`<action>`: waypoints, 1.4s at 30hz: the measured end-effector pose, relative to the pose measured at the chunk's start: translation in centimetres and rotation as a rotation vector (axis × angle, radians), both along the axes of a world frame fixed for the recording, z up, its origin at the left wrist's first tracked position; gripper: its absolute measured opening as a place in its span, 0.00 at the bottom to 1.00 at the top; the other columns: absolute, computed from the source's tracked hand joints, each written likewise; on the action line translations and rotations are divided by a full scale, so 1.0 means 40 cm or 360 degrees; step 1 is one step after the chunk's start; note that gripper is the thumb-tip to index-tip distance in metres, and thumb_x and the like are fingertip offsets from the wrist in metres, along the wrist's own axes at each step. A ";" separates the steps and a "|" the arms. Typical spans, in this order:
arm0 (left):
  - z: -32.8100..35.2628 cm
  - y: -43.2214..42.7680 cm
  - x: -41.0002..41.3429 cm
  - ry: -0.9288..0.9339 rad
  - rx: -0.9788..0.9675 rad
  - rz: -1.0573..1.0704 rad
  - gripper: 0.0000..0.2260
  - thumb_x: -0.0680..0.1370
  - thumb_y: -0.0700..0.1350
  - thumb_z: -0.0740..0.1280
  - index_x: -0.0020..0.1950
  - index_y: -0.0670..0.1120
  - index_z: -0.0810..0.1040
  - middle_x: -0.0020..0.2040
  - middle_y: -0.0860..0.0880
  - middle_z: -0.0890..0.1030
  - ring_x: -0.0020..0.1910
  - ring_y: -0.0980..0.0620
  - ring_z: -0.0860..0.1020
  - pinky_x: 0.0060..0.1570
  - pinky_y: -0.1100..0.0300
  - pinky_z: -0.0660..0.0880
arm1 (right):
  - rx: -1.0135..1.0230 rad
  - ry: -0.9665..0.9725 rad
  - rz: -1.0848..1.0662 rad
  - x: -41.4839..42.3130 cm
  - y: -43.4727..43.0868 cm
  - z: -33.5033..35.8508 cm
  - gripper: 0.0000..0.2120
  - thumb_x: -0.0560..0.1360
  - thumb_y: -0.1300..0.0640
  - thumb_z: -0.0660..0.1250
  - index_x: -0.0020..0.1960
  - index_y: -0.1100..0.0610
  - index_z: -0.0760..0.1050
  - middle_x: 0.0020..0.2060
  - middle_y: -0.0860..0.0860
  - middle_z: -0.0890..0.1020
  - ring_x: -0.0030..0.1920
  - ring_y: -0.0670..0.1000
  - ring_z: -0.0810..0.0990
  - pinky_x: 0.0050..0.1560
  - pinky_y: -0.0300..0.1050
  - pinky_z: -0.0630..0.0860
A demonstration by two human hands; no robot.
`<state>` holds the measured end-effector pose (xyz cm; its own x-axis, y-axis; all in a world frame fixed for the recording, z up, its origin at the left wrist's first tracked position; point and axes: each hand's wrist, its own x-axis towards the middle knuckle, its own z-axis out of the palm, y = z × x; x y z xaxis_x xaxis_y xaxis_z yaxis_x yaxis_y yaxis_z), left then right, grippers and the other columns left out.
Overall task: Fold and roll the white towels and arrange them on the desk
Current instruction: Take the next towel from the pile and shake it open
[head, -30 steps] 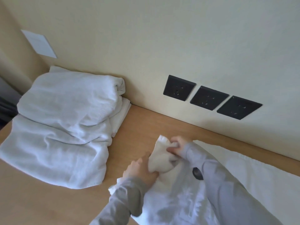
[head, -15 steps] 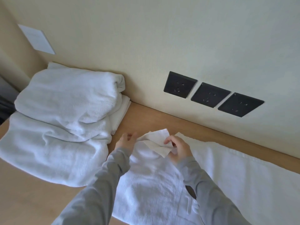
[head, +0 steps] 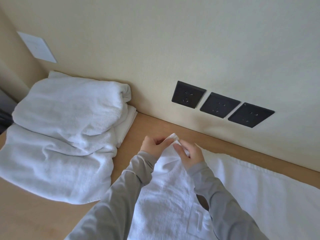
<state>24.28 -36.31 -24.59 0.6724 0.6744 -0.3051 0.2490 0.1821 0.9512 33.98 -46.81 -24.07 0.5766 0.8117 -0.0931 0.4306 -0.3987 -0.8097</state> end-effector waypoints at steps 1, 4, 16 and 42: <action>0.004 -0.005 -0.002 -0.0048 -0.0014 0.0027 0.08 0.76 0.43 0.69 0.37 0.45 0.80 0.25 0.57 0.73 0.26 0.61 0.69 0.32 0.68 0.65 | 0.0044 -0.0012 -0.0021 -0.002 -0.003 0.004 0.09 0.78 0.56 0.63 0.41 0.59 0.75 0.34 0.45 0.72 0.40 0.50 0.72 0.46 0.43 0.68; 0.015 -0.020 -0.009 -0.0196 -0.0103 0.0101 0.09 0.77 0.41 0.67 0.37 0.43 0.81 0.30 0.47 0.74 0.32 0.54 0.69 0.37 0.59 0.66 | 0.0214 -0.0074 -0.0087 -0.008 -0.007 0.021 0.06 0.76 0.60 0.65 0.43 0.62 0.77 0.40 0.50 0.74 0.46 0.54 0.75 0.50 0.45 0.71; 0.025 -0.019 -0.031 -0.0250 -0.0185 0.0191 0.08 0.77 0.40 0.66 0.40 0.47 0.82 0.36 0.45 0.77 0.37 0.51 0.73 0.42 0.58 0.70 | 0.0448 -0.0541 -0.0057 -0.025 0.018 0.050 0.10 0.71 0.58 0.66 0.38 0.64 0.79 0.42 0.54 0.73 0.44 0.59 0.75 0.46 0.62 0.73; 0.006 -0.006 -0.074 -0.0418 -0.0517 -0.0283 0.09 0.75 0.40 0.67 0.37 0.40 0.83 0.26 0.49 0.73 0.24 0.56 0.69 0.29 0.64 0.66 | 0.0326 -0.0334 0.0052 -0.006 -0.002 0.039 0.12 0.72 0.52 0.68 0.51 0.59 0.76 0.46 0.47 0.78 0.50 0.47 0.76 0.54 0.38 0.70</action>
<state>21.34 -36.57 -24.36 0.8522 0.4385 -0.2855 0.0614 0.4580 0.8868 33.74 -46.90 -22.51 0.5390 0.8199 0.1930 0.6072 -0.2194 -0.7637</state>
